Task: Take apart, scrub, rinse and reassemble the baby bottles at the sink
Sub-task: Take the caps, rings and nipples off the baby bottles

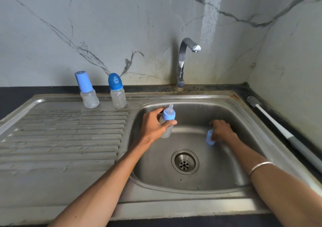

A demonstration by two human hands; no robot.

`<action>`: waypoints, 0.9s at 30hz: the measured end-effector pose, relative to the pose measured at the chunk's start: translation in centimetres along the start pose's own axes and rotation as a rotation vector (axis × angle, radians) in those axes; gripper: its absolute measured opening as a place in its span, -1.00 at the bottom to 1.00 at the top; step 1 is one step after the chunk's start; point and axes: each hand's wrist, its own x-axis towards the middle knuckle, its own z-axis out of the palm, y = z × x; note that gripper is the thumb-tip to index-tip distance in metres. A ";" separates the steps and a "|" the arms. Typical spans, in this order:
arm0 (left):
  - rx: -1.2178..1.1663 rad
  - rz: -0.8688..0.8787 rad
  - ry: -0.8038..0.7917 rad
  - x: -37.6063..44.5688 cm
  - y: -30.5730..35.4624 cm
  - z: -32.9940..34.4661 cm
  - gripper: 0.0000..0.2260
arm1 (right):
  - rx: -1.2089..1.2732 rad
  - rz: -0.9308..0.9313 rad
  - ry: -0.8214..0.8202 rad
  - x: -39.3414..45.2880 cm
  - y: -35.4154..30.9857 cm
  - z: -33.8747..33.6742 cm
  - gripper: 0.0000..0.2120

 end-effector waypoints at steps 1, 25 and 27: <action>-0.003 -0.002 -0.002 0.0 0.0 0.0 -0.61 | 0.008 -0.004 0.027 -0.3 -0.3 -0.8 -0.30; 0.031 0.029 0.097 -0.7 1.8 -0.8 -0.46 | 0.921 -0.395 0.260 -8.7 -12.7 -2.4 -0.63; 0.101 0.022 0.092 -0.7 1.8 -1.1 -0.40 | 0.972 -0.390 0.310 -8.6 -12.5 -2.7 -0.67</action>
